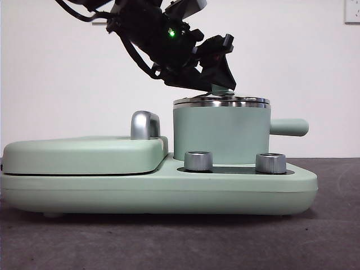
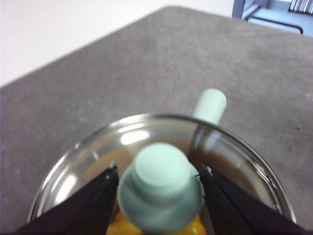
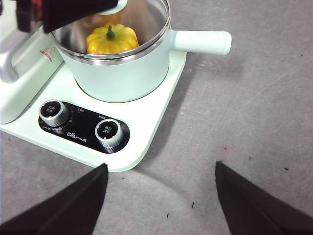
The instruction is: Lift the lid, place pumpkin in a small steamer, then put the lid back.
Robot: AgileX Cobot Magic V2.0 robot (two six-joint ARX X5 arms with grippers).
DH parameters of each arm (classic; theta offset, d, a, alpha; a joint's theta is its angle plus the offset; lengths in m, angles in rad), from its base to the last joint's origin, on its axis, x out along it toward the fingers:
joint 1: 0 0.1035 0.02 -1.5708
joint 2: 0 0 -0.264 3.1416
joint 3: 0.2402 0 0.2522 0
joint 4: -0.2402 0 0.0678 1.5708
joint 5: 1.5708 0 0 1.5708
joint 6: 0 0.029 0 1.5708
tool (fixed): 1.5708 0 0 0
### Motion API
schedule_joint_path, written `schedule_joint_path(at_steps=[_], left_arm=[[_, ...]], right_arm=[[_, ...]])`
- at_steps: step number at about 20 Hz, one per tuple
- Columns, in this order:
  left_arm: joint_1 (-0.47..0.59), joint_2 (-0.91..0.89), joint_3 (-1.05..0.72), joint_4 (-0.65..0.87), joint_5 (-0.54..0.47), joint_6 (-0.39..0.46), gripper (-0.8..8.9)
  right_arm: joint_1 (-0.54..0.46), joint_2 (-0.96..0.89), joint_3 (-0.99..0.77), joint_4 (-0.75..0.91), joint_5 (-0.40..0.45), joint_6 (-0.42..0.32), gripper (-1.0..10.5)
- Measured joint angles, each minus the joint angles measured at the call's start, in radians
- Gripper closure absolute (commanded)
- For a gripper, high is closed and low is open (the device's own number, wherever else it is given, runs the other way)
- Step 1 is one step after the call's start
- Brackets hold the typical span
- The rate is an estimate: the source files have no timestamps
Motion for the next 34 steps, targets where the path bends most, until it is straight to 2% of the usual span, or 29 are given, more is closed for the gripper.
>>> schedule_joint_path(at_steps=[5, 10, 14, 21, 24, 28, 29, 30, 31, 32, 34], left_arm=[[0.034, -0.178, 0.003, -0.223, 0.0, -0.068, 5.29], [0.117, -0.287, 0.005, -0.483, 0.0, -0.251, 5.32], [0.156, -0.414, -0.083, -0.519, 0.0, -0.288, 5.32], [0.239, -0.764, -0.404, -0.565, 0.0, -0.367, 5.33], [0.266, -0.894, -0.459, -0.643, -0.008, -0.404, 5.34], [0.283, -0.981, -0.465, -0.743, -0.028, -0.409, 5.38], [0.285, -0.998, -0.465, -0.765, -0.028, -0.407, 5.47], [0.285, -1.008, -0.465, -0.778, -0.027, -0.405, 6.48], [0.285, -1.016, -0.465, -0.785, -0.027, -0.397, 8.45], [0.285, -1.024, -0.465, -0.789, -0.027, -0.388, 8.03], [0.284, -1.035, -0.465, -0.786, -0.027, -0.383, 8.07]], right_arm=[[0.0, 0.0, 0.0, 0.0, 0.0, 0.0, 6.1], [0.0, 0.0, 0.0, 0.0, -0.005, 0.0, 6.1], [0.001, 0.017, 0.0, 0.011, -0.021, -0.001, 6.1], [0.001, 0.148, 0.0, 0.122, -0.09, -0.009, 6.1], [0.001, 0.2, -0.001, 0.165, -0.117, -0.01, 6.1], [0.001, 0.233, -0.001, 0.17, -0.134, -0.01, 6.1], [0.001, 0.236, -0.001, 0.16, -0.134, -0.01, 6.3], [0.001, 0.237, -0.002, 0.151, -0.136, -0.01, 7.5], [0.001, 0.237, -0.002, 0.142, -0.136, -0.009, 9.2], [0.001, 0.235, -0.002, 0.133, -0.136, -0.011, 9.2], [0.001, 0.234, -0.002, 0.138, -0.133, -0.024, 9.2]])
